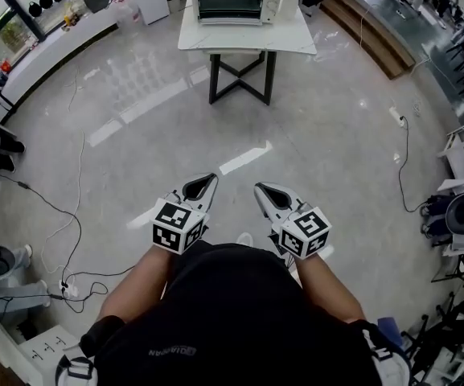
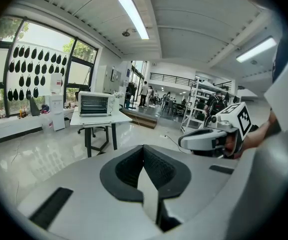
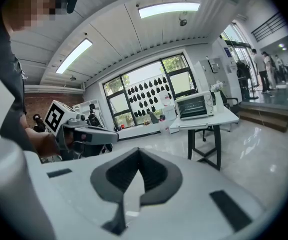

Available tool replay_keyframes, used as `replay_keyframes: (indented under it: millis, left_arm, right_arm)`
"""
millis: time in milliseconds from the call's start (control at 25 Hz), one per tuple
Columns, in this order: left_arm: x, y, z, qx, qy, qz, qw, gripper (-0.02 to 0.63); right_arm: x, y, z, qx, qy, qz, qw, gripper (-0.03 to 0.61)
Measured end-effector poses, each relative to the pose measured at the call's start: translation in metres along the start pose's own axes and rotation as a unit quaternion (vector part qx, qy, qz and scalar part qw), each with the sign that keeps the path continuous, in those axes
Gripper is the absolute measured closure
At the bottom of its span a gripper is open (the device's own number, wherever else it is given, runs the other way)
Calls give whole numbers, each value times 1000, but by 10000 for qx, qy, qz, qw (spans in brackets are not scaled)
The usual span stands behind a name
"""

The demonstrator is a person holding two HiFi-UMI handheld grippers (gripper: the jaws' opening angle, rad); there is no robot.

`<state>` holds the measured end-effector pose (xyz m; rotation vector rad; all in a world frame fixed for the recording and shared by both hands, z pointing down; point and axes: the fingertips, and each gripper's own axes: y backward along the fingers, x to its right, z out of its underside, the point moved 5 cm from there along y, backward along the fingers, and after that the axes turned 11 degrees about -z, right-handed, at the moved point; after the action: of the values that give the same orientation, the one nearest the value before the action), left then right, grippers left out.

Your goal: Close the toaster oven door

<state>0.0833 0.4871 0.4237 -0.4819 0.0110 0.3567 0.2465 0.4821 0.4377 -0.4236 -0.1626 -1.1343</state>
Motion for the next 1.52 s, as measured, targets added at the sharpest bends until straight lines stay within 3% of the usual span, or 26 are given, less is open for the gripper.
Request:
replay_keyframes:
  millis: [280, 560, 920, 1240, 1520]
  left_arm:
    - [34, -7, 7, -41, 81, -125, 9999, 612]
    - [31, -14, 10, -200, 39, -229, 9995, 612]
    - [-22, -63, -11, -177, 91, -54, 9998, 612]
    - [-106, -110, -65, 51, -29, -25, 10000, 612]
    - [-173, -141, -90, -10, -75, 120, 9999, 611]
  right_arm:
    - [19, 26, 10, -54, -96, -187, 9998, 577]
    - [36, 24, 14, -54, -268, -189, 9994, 577]
    - [70, -30, -8, -169, -247, -108, 9995, 577]
    - [111, -107, -65, -83, -65, 8, 9999, 577]
    - [132, -170, -98, -63, -55, 140, 9999, 577]
